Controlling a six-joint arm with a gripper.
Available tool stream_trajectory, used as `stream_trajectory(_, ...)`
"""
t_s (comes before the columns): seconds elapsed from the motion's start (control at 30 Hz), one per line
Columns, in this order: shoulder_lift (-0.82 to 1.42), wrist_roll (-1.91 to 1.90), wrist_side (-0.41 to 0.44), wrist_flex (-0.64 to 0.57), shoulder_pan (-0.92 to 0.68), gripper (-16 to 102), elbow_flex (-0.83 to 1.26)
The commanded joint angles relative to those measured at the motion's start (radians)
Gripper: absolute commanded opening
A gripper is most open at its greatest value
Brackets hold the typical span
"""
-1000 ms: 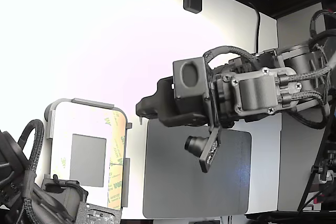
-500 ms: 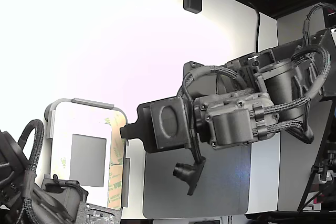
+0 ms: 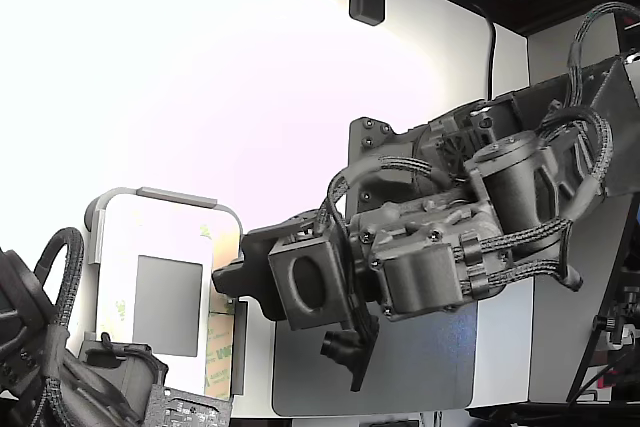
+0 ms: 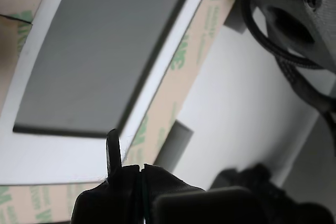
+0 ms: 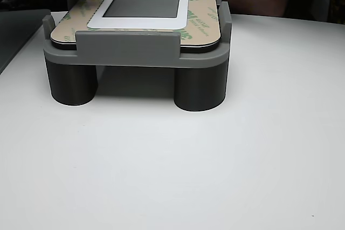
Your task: Peel off protective film from adhesive tape.
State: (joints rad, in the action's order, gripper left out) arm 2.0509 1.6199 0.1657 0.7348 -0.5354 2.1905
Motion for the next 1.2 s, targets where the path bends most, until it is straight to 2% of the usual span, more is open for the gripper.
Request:
stream_trajectory(0.0,-0.006,-0.002,0.017,-0.012,-0.003,-10,-0.037)
stream_trajectory(0.17,-0.048,0.011,0.048,-0.028,-0.040,-10,-0.054)
stream_trajectory(0.4,-0.080,0.018,0.035,-0.038,-0.054,-10,-0.063)
stream_trajectory(0.87,-0.089,0.075,-0.009,-0.244,-0.057,-10,0.049)
stream_trajectory(1.17,-0.155,0.092,-0.028,-0.268,-0.086,-10,0.006)
